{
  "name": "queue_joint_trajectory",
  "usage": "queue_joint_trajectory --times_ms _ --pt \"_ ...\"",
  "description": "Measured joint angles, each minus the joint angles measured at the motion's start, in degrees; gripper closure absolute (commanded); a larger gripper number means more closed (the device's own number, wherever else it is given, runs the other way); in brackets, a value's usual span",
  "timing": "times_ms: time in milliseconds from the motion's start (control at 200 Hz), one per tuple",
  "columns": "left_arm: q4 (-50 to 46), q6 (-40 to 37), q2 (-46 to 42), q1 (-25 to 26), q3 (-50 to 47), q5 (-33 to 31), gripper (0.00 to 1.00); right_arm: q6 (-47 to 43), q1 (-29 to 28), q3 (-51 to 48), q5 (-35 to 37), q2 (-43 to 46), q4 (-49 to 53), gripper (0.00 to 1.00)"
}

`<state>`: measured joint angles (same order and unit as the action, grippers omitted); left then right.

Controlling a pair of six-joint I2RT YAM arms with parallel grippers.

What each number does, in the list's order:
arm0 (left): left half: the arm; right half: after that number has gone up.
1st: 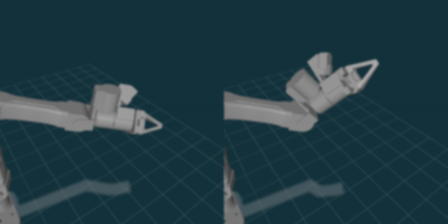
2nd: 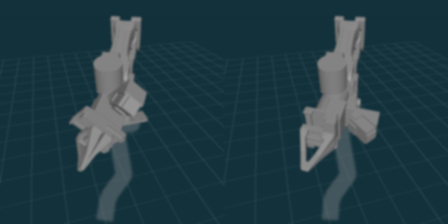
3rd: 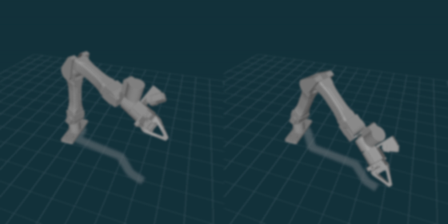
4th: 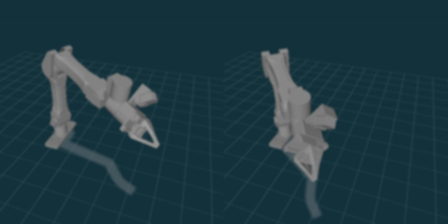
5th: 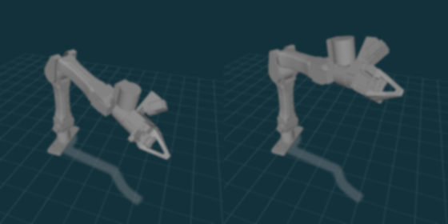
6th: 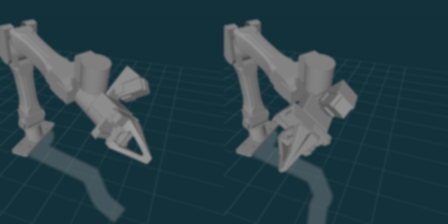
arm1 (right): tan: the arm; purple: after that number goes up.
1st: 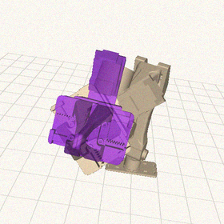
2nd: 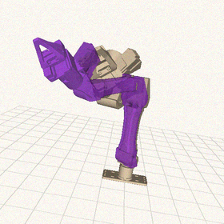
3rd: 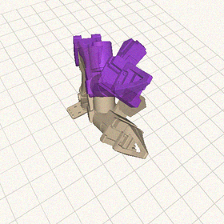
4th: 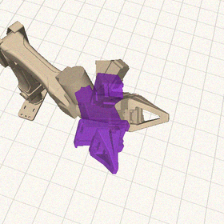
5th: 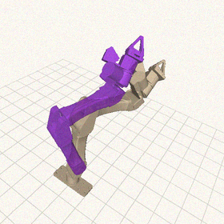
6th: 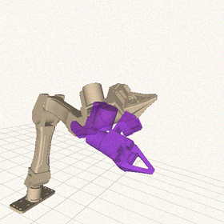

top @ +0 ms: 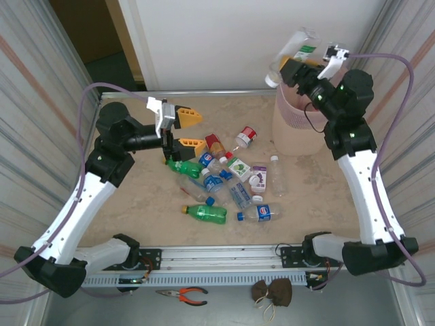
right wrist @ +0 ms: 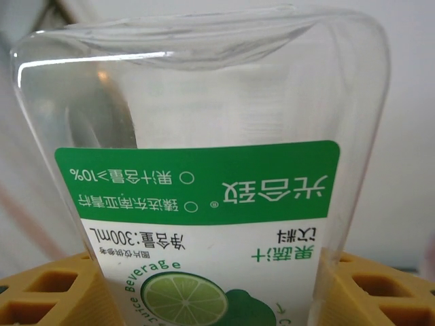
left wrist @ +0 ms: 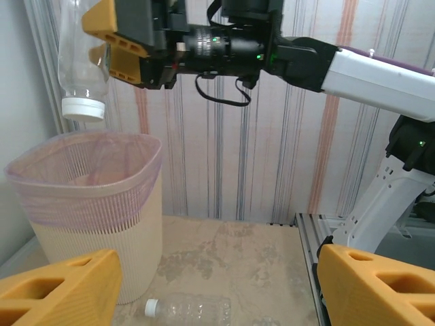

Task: Put the plastic bottles in the bin

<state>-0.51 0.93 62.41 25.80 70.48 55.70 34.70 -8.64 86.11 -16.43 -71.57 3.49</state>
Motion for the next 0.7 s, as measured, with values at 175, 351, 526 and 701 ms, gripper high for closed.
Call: queue_joint_trajectory --times_ms 175,351,526,701 --pt "-0.02 0.39 -0.22 -0.17 -0.90 -0.52 0.24 11.10 4.24 2.58 7.96 -6.71 5.51 0.53" --pt "0.13 0.50 -0.57 -0.37 -1.64 -0.94 0.24 22.40 5.20 14.64 16.02 -15.63 17.25 0.53" --pt "0.20 0.61 -0.98 -0.37 -2.16 -2.25 0.24 34.25 7.98 22.51 18.91 -21.57 26.16 0.55" --pt "0.15 0.61 -2.03 -0.55 -3.17 -3.76 0.24 42.66 10.21 29.97 19.26 -29.64 33.33 0.55"
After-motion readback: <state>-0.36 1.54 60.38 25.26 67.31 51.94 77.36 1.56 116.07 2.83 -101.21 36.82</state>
